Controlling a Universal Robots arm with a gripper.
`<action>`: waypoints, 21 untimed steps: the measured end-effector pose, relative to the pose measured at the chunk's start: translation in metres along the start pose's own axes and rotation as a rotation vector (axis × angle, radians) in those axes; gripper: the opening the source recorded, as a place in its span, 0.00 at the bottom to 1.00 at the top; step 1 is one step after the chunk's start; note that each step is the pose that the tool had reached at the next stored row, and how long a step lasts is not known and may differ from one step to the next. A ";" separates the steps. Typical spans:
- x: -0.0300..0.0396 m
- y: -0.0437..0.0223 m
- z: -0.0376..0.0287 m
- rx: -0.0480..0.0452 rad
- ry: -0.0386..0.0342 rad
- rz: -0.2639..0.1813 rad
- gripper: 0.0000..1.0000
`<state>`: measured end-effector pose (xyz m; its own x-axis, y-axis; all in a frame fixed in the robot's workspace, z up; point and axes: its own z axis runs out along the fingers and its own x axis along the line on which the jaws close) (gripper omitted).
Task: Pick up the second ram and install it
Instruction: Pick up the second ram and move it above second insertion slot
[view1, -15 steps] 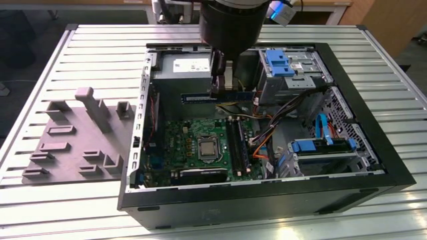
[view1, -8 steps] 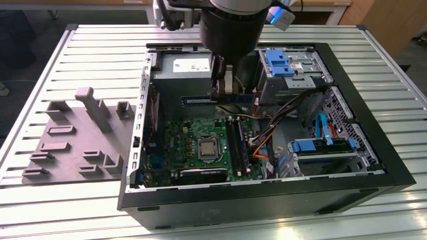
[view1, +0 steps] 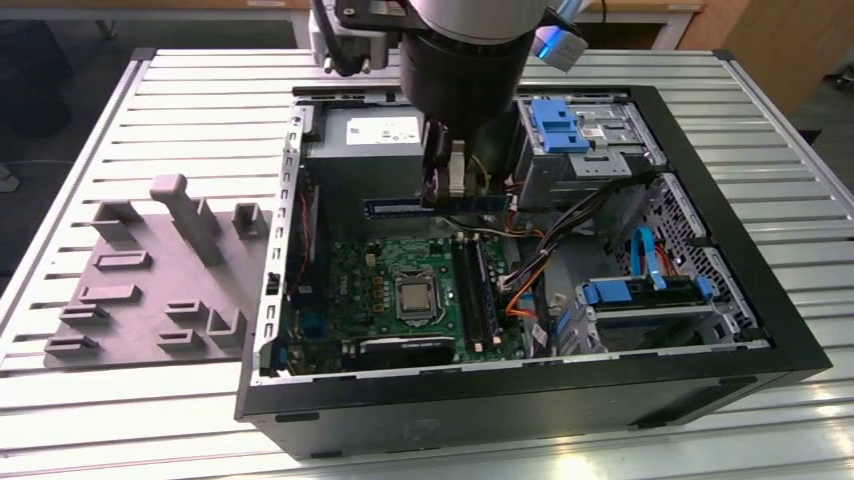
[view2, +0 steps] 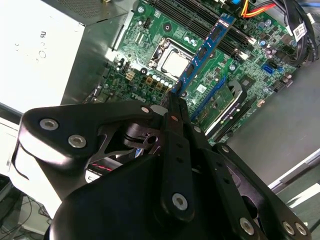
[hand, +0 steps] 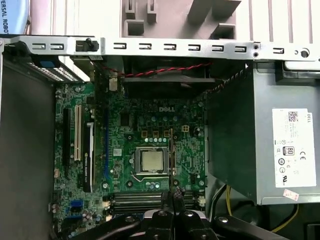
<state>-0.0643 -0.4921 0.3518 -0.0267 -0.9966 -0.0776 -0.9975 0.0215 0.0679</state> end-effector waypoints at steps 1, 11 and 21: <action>0.0002 -0.0003 0.0008 0.0000 0.0000 0.000 0.12; 0.0018 -0.0036 0.0075 0.0000 0.0000 0.000 0.12; 0.0026 -0.0041 0.0120 0.0005 -0.0003 0.004 0.12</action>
<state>-0.0611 -0.4938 0.3394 -0.0310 -0.9965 -0.0776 -0.9974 0.0257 0.0677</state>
